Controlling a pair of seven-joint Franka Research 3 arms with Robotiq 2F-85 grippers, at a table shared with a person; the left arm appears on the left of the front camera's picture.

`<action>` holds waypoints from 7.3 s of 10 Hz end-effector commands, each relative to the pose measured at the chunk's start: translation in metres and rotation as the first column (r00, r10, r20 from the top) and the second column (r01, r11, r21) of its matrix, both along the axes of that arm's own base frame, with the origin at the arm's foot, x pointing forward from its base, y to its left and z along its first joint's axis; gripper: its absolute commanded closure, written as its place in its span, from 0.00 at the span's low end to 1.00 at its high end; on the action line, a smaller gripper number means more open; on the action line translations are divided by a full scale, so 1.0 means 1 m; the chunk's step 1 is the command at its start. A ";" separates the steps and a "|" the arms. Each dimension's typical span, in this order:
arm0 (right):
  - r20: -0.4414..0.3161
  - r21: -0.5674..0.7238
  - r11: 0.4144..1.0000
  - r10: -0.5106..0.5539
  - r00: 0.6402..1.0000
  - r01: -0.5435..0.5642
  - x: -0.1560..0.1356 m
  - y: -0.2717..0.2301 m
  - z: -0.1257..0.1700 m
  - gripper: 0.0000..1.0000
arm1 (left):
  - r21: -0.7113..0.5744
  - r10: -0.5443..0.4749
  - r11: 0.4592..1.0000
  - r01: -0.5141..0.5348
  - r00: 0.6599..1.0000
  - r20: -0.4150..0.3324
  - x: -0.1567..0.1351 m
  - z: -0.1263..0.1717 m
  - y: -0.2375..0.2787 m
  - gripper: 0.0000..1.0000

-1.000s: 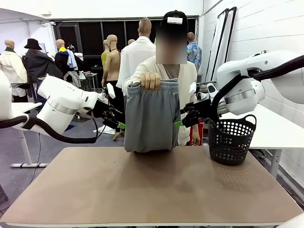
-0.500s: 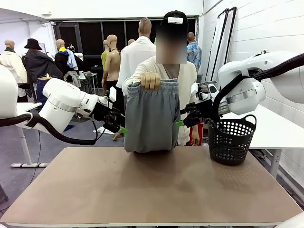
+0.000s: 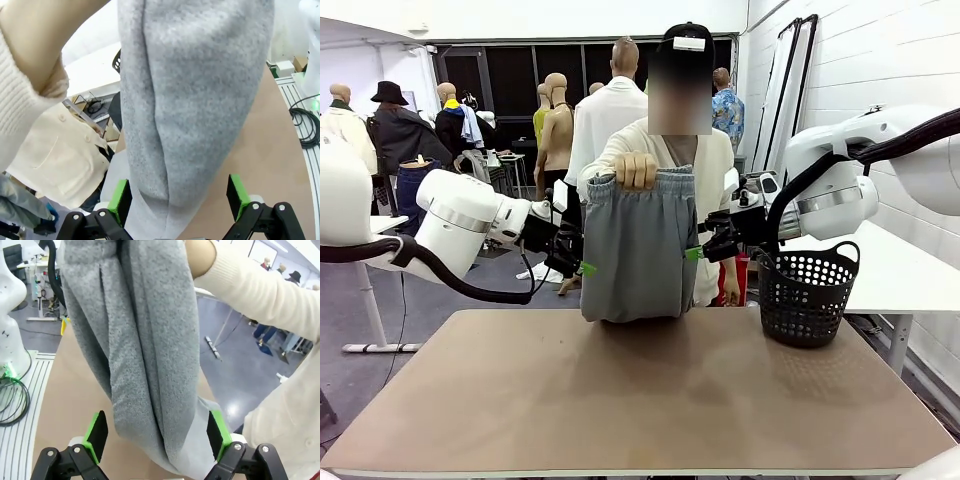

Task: Fold the training pants.
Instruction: Grab both ends of the Training pants handed by a person, then release the ends of the Training pants and then grab the overlapped ends.

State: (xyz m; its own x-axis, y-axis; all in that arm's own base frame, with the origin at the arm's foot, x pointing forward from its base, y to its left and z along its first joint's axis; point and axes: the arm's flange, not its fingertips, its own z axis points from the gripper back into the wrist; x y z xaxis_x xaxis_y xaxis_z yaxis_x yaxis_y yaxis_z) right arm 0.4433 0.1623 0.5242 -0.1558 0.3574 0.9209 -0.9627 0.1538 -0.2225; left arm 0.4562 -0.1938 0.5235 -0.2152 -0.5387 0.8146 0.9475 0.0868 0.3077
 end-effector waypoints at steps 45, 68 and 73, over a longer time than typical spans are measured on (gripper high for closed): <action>-0.122 0.260 0.959 0.149 0.981 -0.113 0.012 0.034 0.032 1.00 | -0.437 -0.014 0.899 -0.031 0.995 -0.101 -0.003 0.035 -0.040 1.00; -0.144 0.251 0.961 0.153 0.978 -0.113 0.016 0.035 0.026 1.00 | -0.419 -0.038 0.907 -0.033 0.986 -0.161 0.001 0.026 -0.034 1.00; -0.144 0.251 0.961 0.153 0.978 -0.113 0.016 0.035 0.026 1.00 | -0.419 -0.038 0.907 -0.033 0.986 -0.161 0.001 0.026 -0.034 1.00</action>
State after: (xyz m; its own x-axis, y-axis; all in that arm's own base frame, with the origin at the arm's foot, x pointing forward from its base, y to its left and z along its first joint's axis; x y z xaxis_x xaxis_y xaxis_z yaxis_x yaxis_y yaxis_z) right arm 0.4623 0.1967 0.5488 -0.0223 0.1165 0.9929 -0.9977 0.0611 -0.0296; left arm 0.4625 -0.2269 0.5500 -0.0437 -0.1565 0.9867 0.9849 0.1587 0.0688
